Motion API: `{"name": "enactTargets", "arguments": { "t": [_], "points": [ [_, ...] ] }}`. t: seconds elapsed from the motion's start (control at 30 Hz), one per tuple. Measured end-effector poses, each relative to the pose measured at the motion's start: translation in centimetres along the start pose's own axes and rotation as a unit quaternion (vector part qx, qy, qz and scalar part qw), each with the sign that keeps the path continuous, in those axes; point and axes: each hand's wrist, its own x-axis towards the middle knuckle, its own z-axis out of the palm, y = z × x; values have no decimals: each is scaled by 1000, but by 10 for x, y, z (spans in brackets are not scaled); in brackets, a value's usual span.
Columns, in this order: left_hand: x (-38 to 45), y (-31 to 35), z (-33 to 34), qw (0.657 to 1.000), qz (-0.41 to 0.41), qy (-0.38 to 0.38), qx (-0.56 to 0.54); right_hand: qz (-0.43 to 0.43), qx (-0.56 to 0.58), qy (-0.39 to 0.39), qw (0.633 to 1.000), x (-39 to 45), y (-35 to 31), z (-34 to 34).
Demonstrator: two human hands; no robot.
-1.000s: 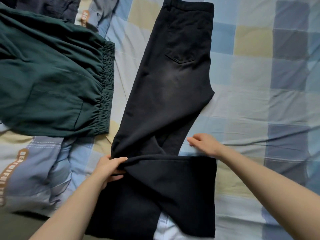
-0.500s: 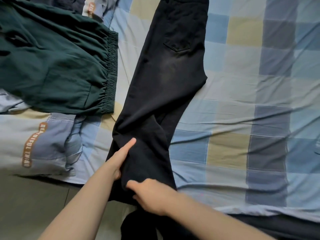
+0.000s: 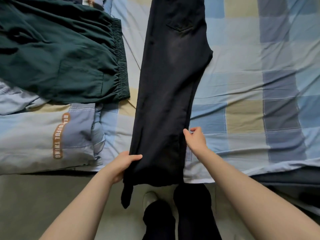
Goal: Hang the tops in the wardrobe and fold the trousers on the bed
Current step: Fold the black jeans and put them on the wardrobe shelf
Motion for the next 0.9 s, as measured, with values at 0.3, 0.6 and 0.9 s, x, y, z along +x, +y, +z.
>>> {"name": "enactTargets", "arguments": {
  "t": [0.3, 0.6, 0.9],
  "points": [
    [-6, -18, -11, 983, -61, -65, -158, -1, 344, -163, 925, -14, 23, -2],
    [3, -55, -7, 989, 25, 36, 141, 61, 28, -260, 963, -44, 107, 8],
    [14, -86, -29, 943, 19, 97, 318, -70, -154, -188, 967, -56, 160, 10]
  ]
}}
